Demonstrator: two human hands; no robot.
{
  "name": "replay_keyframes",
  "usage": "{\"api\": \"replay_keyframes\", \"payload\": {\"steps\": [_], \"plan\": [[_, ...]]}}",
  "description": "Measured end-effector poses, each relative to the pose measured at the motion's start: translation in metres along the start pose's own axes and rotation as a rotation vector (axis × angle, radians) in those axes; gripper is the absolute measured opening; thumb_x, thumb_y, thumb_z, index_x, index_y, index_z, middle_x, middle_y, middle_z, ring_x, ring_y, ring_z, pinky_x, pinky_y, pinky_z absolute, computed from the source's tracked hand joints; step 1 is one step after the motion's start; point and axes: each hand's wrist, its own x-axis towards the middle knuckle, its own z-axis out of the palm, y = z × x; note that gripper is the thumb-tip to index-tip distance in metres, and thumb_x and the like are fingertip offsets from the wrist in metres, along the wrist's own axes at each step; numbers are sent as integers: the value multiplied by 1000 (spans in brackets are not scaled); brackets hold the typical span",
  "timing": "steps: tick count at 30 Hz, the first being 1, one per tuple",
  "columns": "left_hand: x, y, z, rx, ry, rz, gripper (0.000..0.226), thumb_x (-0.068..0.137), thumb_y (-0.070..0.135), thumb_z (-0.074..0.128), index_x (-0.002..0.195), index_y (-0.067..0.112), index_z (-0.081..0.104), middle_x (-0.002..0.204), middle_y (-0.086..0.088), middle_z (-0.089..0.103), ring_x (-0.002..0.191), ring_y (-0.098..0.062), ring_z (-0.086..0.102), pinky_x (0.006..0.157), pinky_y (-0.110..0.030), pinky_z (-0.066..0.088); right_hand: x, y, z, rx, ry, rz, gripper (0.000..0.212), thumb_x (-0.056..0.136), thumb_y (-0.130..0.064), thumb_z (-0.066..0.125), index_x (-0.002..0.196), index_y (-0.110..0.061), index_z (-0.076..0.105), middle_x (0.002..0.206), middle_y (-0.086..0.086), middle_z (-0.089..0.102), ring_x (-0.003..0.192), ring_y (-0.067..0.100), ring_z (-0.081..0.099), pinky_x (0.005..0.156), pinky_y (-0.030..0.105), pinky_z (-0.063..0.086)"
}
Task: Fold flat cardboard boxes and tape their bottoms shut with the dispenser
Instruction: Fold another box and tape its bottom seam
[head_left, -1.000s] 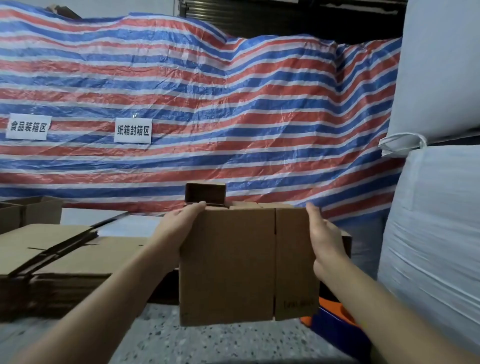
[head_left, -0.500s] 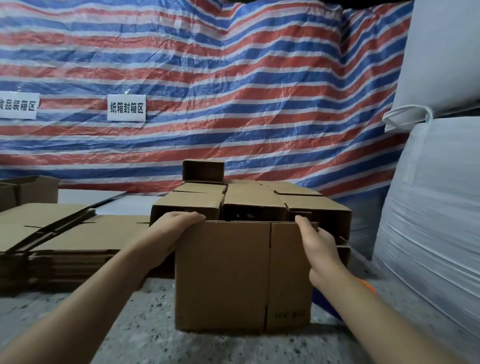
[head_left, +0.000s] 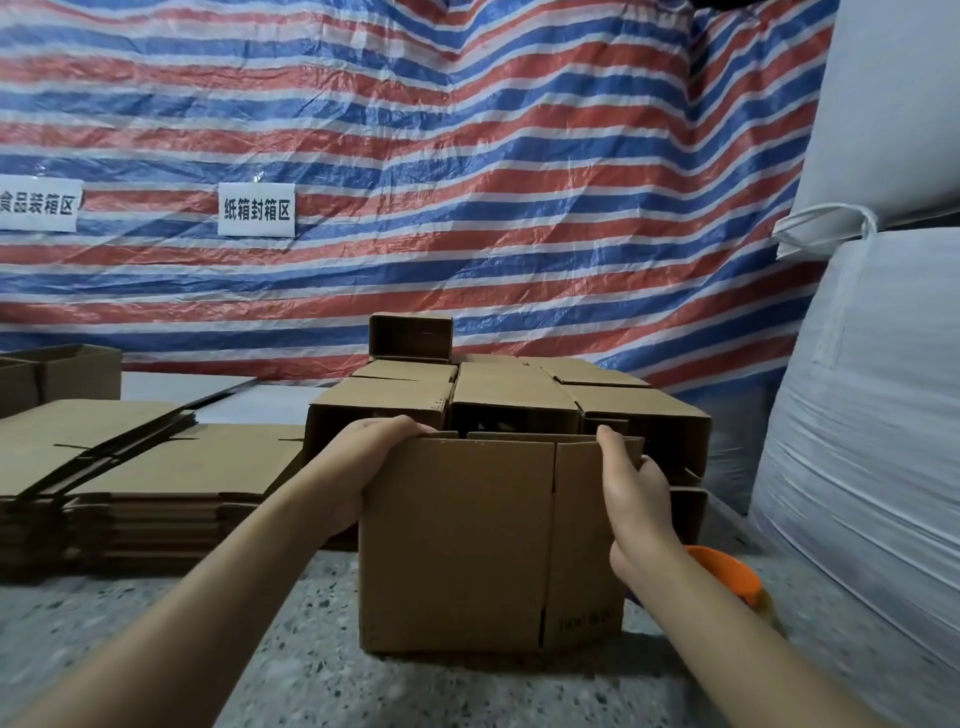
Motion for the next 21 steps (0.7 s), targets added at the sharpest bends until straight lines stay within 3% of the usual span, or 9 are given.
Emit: {"api": "replay_keyframes", "payload": {"steps": [2,5,7,10,14,17,18,21], "plan": [[1,2,5,-46,12,8,23,96,26,56,100,24,78,96,-9,76,92,-23,72,71,-33,58,1,-5,-2,-23,-69,-35,63,95,-62,50,140,-19,48,139,8,57,125,29,53,107,49,41],[1,4,13,-190,-16,19,30,98,20,48,110,31,72,94,-3,77,77,-16,73,59,-28,58,1,-15,-4,19,-265,-57,56,94,-62,45,124,-19,64,117,15,69,110,33,66,99,53,52],[0,3,19,-312,-6,13,31,98,16,47,116,28,69,95,-5,77,67,-14,71,53,-27,56,4,-19,-8,42,-410,-42,51,98,-55,42,102,-14,73,102,20,72,94,30,73,82,44,60],[-2,-8,29,-347,45,-7,24,100,23,51,119,26,65,86,-4,76,66,-15,72,51,-27,54,9,-9,-15,93,-519,39,54,100,-52,39,76,-19,73,79,11,69,74,21,71,66,33,59],[-4,-20,39,-289,100,1,25,100,40,48,115,32,67,91,-5,75,76,-20,72,51,-28,56,15,4,-23,91,-524,80,60,97,-63,36,71,-23,72,80,7,71,79,20,71,75,35,56],[-9,-23,43,-311,69,17,46,99,49,38,84,33,78,77,-4,75,62,-14,71,48,-26,55,15,1,-21,40,-522,93,60,92,-69,41,77,-24,77,90,10,75,86,22,74,80,38,54],[-10,-25,45,-343,54,22,53,100,49,32,78,33,78,74,-4,75,60,-12,71,47,-25,54,16,2,-20,36,-514,101,60,91,-70,41,78,-24,78,91,11,76,86,22,75,78,37,55],[-8,-31,49,-419,33,59,59,102,49,23,85,32,77,75,-7,75,62,-13,72,48,-26,54,19,6,-18,113,-539,124,67,95,-70,35,79,-23,80,87,9,76,83,21,76,65,34,59]]}}
